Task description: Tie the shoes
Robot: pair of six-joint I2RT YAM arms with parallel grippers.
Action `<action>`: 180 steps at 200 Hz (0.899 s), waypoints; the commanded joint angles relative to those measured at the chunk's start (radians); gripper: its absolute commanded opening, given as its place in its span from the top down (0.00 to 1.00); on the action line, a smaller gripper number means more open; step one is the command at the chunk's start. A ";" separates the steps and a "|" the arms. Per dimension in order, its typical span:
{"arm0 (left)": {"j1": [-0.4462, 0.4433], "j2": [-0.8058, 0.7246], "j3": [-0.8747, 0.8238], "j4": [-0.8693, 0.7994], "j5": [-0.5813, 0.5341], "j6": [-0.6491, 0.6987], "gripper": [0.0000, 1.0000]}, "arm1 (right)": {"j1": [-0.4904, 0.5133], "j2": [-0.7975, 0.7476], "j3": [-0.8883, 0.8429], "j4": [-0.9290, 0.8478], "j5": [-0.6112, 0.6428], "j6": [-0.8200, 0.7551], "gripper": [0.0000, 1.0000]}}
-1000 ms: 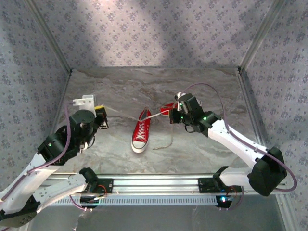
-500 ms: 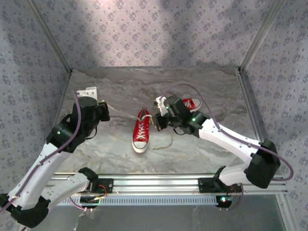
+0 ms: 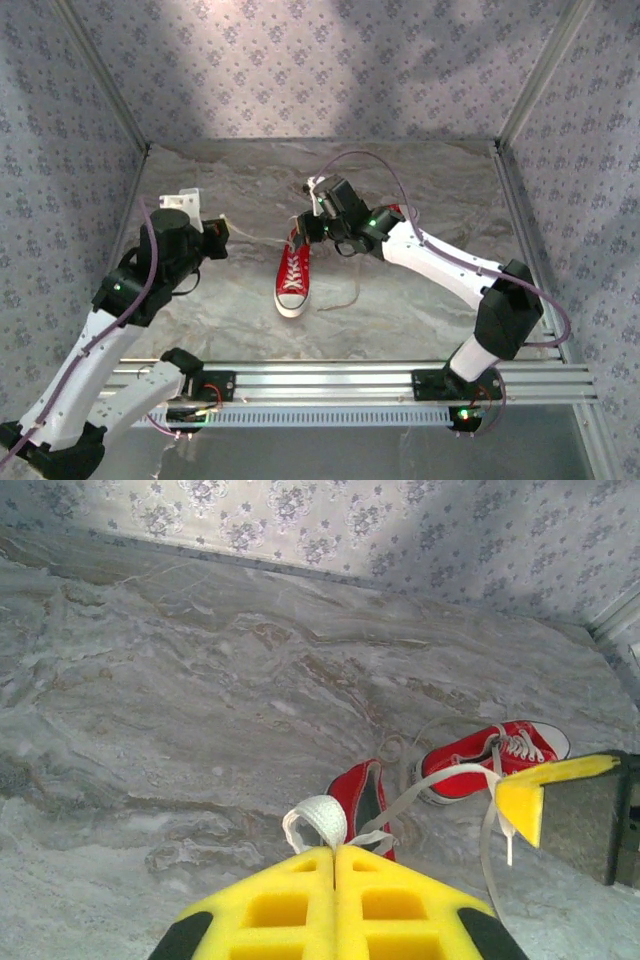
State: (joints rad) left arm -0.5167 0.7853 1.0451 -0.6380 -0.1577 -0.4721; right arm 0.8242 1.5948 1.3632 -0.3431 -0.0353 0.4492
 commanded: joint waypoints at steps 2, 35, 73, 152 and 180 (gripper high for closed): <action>0.009 -0.026 -0.018 0.064 0.090 0.011 1.00 | -0.006 0.022 0.053 -0.042 0.027 0.035 1.00; 0.007 -0.030 -0.044 0.153 0.272 0.030 1.00 | -0.013 0.054 0.083 -0.055 -0.022 0.039 1.00; 0.004 -0.023 -0.079 0.243 0.386 0.012 1.00 | -0.024 0.084 0.116 -0.076 -0.212 -0.012 1.00; 0.003 0.048 -0.106 0.326 0.418 -0.011 1.00 | -0.064 0.030 0.001 -0.054 -0.258 -0.011 1.00; 0.005 0.084 -0.097 0.339 0.403 -0.018 1.00 | -0.080 0.027 -0.008 -0.056 -0.265 -0.026 1.00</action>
State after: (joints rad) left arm -0.5163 0.8494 0.9382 -0.3538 0.2325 -0.4763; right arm 0.7559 1.6623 1.3651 -0.3931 -0.2707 0.4469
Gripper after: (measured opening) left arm 0.058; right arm 0.052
